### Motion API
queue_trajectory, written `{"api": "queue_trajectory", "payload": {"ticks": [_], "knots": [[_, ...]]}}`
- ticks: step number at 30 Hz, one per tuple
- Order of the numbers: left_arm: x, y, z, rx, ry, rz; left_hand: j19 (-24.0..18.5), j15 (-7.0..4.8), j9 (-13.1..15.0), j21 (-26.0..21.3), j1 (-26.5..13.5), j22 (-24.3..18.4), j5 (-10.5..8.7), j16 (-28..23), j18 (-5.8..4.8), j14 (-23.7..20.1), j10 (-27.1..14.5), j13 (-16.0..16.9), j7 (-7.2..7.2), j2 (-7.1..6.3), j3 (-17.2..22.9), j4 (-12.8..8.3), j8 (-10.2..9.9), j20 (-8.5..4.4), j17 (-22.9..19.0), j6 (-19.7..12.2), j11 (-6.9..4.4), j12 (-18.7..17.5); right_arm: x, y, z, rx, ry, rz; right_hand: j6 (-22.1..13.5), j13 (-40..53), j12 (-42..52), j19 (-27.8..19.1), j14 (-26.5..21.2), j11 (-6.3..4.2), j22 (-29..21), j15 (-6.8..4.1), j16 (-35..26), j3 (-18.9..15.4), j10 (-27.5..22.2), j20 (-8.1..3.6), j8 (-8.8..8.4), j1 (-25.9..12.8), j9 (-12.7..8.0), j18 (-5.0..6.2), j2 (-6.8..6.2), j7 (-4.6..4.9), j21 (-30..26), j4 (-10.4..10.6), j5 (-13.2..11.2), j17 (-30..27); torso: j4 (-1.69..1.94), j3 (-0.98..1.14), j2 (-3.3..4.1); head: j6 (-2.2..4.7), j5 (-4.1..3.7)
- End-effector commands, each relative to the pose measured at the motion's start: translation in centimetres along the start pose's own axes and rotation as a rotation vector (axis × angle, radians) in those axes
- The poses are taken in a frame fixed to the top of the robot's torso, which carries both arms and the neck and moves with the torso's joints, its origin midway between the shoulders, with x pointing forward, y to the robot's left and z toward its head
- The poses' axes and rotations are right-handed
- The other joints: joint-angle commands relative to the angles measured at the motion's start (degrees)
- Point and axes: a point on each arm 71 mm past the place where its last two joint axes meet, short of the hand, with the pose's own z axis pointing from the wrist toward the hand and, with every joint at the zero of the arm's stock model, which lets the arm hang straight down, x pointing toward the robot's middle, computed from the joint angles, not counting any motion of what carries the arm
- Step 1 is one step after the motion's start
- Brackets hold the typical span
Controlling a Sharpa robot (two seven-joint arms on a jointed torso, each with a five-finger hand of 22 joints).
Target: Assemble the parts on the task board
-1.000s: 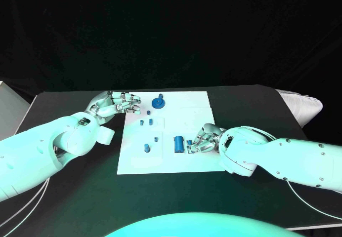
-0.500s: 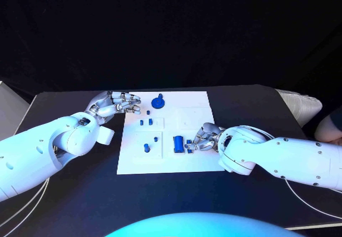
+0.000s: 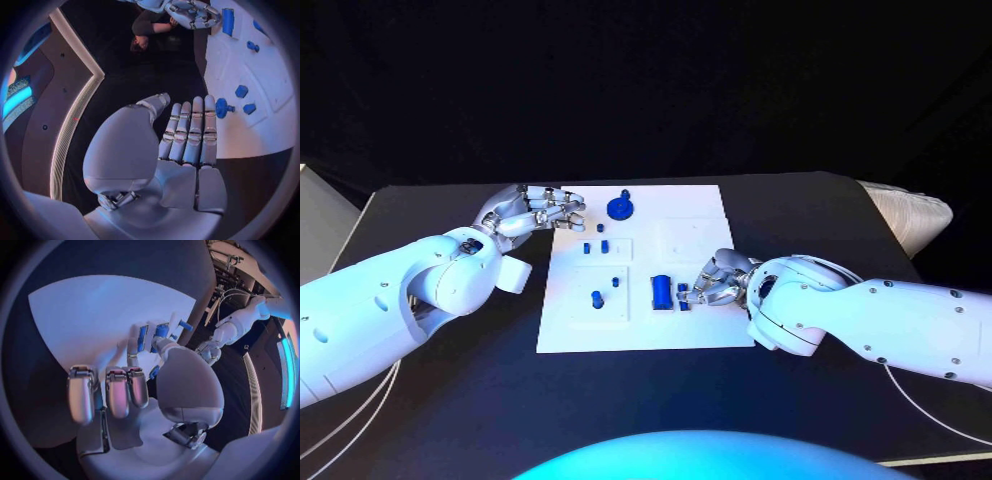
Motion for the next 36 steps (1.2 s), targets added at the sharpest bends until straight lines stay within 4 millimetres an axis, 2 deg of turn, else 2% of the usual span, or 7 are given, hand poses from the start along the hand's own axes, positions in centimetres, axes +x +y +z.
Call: {"api": "queue_trajectory", "payload": {"ticks": [1, 2, 4, 9, 15, 25, 36], "knots": [[0.22, -0.05, 0.03, 0.007, 0.017, -0.001, 0.54, 0.05, -0.06, -0.34, 0.18, -0.09, 0.03, -0.27, 0.57, -0.02, 0.11, 0.07, 0.23, 0.56, -0.03, 0.37, -0.29, 0.02, 0.06, 0.11, 0.02, -0.02, 0.10, 0.00, -0.13, -0.025, 0.018, -0.014, -0.25, 13.53, -0.28, 4.94, 5.88, -0.05, 13.85, -0.29, 0.24, -0.03, 4.67, -0.25, -0.19, 3.38, 0.09, -0.78, 0.24, 0.14, -0.19, -0.55, -3.74, 15.09, -0.03, 0.05, -0.03, -0.12, 0.08], [0.23, -0.05, 0.03, 0.007, 0.017, -0.001, 0.54, 0.05, -0.06, -0.34, 0.18, -0.09, 0.03, -0.27, 0.57, -0.02, 0.11, 0.07, 0.23, 0.56, -0.03, 0.37, -0.29, 0.02, 0.06, 0.11, 0.02, -0.02, 0.07, -0.06, -0.14, -0.025, 0.019, -0.017, -0.22, 13.52, -0.29, 4.95, 5.88, -0.10, 13.86, -0.31, 0.24, 0.27, 4.66, -0.31, -0.23, 5.26, 0.06, -0.78, 0.55, 0.08, -0.15, -0.92, -6.45, 15.09, -0.04, 0.05, -0.01, -0.12, 0.08], [0.24, -0.03, 0.03, 0.007, 0.018, -0.001, 0.54, 0.05, -0.06, -0.34, 0.18, -0.09, 0.03, -0.27, 0.57, -0.02, 0.11, 0.07, 0.23, 0.56, -0.03, 0.37, -0.29, 0.02, 0.06, 0.11, 0.02, -0.02, 0.04, -0.16, -0.13, -0.025, 0.019, -0.024, -0.04, 13.54, -0.27, 4.95, 5.88, -0.19, 13.87, -0.39, 0.24, 0.56, 4.68, -0.32, -0.23, 7.68, -0.01, -0.79, 0.51, -0.03, -0.15, -1.54, -8.98, 15.09, -0.06, 0.06, -0.02, -0.13, 0.08], [0.28, 0.02, 0.03, 0.007, 0.018, -0.002, 0.54, 0.05, -0.06, -0.34, 0.18, -0.09, 0.03, -0.27, 0.57, -0.02, 0.11, 0.07, 0.23, 0.56, -0.03, 0.37, -0.29, 0.02, 0.06, 0.11, 0.02, -0.02, 0.01, -0.19, -0.04, -0.028, 0.009, -0.042, 0.26, 13.55, -0.24, 4.97, 5.88, -0.26, 13.88, -0.44, 0.24, 0.46, 4.69, -0.35, -0.16, 9.10, -0.05, -0.80, 0.26, -0.11, -0.10, -1.80, -10.30, 15.09, -0.10, 0.06, -0.02, -0.16, 0.01], [0.33, 0.06, 0.05, 0.007, 0.020, -0.003, 0.54, 0.05, -0.06, -0.34, 0.18, -0.09, 0.03, -0.27, 0.57, -0.02, 0.11, 0.07, 0.23, 0.56, -0.03, 0.37, -0.29, 0.02, 0.06, 0.11, 0.02, -0.02, 0.21, -0.16, 0.17, -0.023, -0.004, -0.055, 0.48, 13.52, -0.30, 5.00, 5.88, -0.28, 13.92, -0.45, 0.24, 0.36, 4.66, -0.37, -0.05, 9.20, -0.02, -0.83, 0.31, -0.14, 0.07, -1.66, -10.65, 15.09, 0.00, 0.09, 0.00, -0.24, -0.05], [0.35, 0.11, 0.06, 0.006, 0.020, -0.003, 0.54, 0.05, -0.06, -0.34, 0.18, -0.09, 0.03, -0.27, 0.57, -0.02, 0.11, 0.07, 0.23, 0.56, -0.03, 0.37, -0.29, 0.02, 0.06, 0.11, 0.02, -0.02, 0.64, -0.25, 0.64, -0.005, -0.008, -0.060, 0.93, 13.48, -0.36, 5.00, 5.88, -0.36, 13.92, -0.51, 0.24, 0.06, 4.64, -0.40, 0.23, 8.95, 0.05, -0.82, 0.55, -0.26, 0.04, -1.04, -10.89, 15.09, 0.00, 0.00, -0.02, -0.29, -0.37], [0.34, 0.11, 0.06, 0.006, 0.019, -0.003, 0.54, 0.05, -0.06, -0.34, 0.18, -0.09, 0.03, -0.27, 0.57, -0.02, 0.11, 0.07, 0.23, 0.56, -0.03, 0.37, -0.29, 0.02, 0.06, 0.11, 0.02, -0.02, 0.61, -0.29, 0.71, -0.003, -0.025, -0.073, 1.22, 13.47, -0.39, 5.01, 5.88, -0.74, 13.93, -0.82, 0.24, 0.37, 4.63, -0.65, 0.62, 10.92, 0.17, -0.83, 0.71, -0.66, 0.07, -1.28, -9.72, 15.09, 0.02, -0.01, -0.03, -0.25, -0.27]]}}
